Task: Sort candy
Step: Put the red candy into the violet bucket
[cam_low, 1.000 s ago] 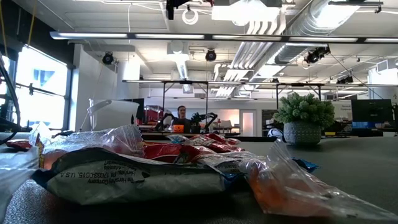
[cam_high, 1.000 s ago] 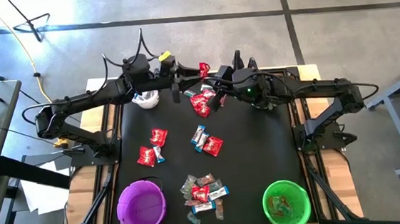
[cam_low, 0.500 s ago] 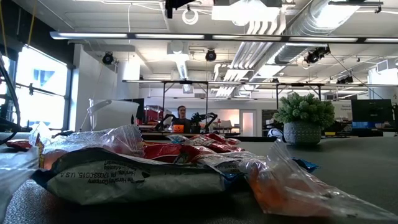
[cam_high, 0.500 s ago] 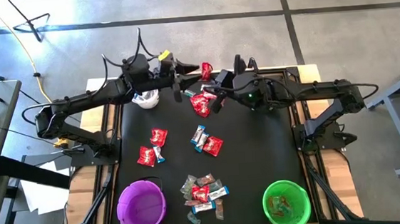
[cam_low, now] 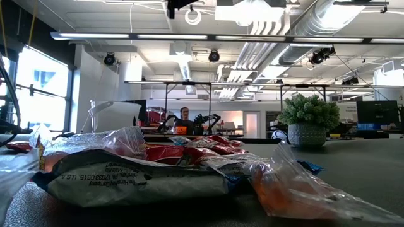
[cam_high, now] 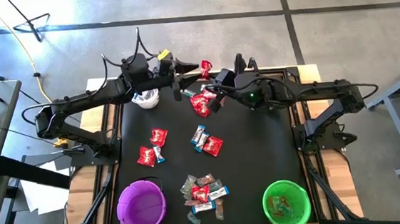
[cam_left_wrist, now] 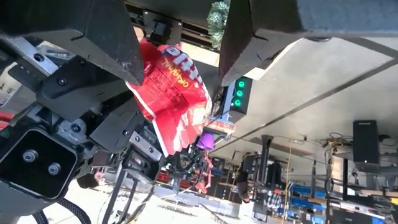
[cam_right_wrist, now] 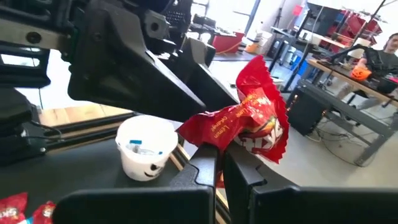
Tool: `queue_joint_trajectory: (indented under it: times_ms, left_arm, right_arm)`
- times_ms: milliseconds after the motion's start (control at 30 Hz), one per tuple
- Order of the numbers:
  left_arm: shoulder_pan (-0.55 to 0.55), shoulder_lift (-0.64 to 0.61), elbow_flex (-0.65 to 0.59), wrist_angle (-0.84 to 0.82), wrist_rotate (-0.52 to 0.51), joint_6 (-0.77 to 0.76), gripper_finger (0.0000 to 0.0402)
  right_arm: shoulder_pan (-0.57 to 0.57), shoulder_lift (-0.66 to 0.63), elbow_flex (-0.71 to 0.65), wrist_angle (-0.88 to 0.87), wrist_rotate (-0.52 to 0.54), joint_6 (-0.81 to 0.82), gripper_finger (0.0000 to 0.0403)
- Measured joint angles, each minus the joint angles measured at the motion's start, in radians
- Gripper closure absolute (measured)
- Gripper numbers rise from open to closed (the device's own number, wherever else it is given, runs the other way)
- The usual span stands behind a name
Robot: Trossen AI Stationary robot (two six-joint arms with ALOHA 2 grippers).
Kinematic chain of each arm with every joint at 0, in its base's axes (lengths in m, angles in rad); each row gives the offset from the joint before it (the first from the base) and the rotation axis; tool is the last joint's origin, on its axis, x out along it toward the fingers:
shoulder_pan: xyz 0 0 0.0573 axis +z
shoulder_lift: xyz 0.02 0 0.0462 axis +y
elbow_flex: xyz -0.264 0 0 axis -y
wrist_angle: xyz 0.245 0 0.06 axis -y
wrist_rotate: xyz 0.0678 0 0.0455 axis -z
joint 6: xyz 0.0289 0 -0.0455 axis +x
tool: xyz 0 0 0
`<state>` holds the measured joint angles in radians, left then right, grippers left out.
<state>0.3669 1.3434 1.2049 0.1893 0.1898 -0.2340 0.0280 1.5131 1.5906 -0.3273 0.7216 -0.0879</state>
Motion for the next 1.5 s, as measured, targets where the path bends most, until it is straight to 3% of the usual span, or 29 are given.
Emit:
queue_joint_trajectory:
  times_ms: [633,767,1000,1100,1267,1500]
  left_arm:
    - [-0.02,0.017,0.0,0.023,0.011,-0.046,0.0215]
    - [-0.016,0.017,0.001,0.02,0.013,-0.079,0.0254]
    - [-0.014,0.016,0.002,0.015,0.018,-0.078,0.0372]
    - [-0.014,0.016,0.002,0.014,0.015,-0.078,0.0391]
    - [-0.014,0.017,0.002,0.011,0.012,-0.078,0.0386]
    - [-0.014,0.019,0.002,0.003,0.007,-0.077,0.0394]
  right_arm:
    - [-0.006,0.045,0.0,0.071,-0.05,-0.028,0.0401]
    - [0.006,0.045,0.0,0.07,-0.042,-0.026,0.0401]
    - [0.02,0.047,0.0,0.068,-0.015,-0.022,0.04]
    - [0.02,0.047,0.0,0.067,-0.011,-0.018,0.0397]
    - [0.021,0.047,0.0,0.062,-0.008,-0.018,0.036]
    - [0.023,0.046,0.0,0.027,-0.003,-0.018,0.0265]
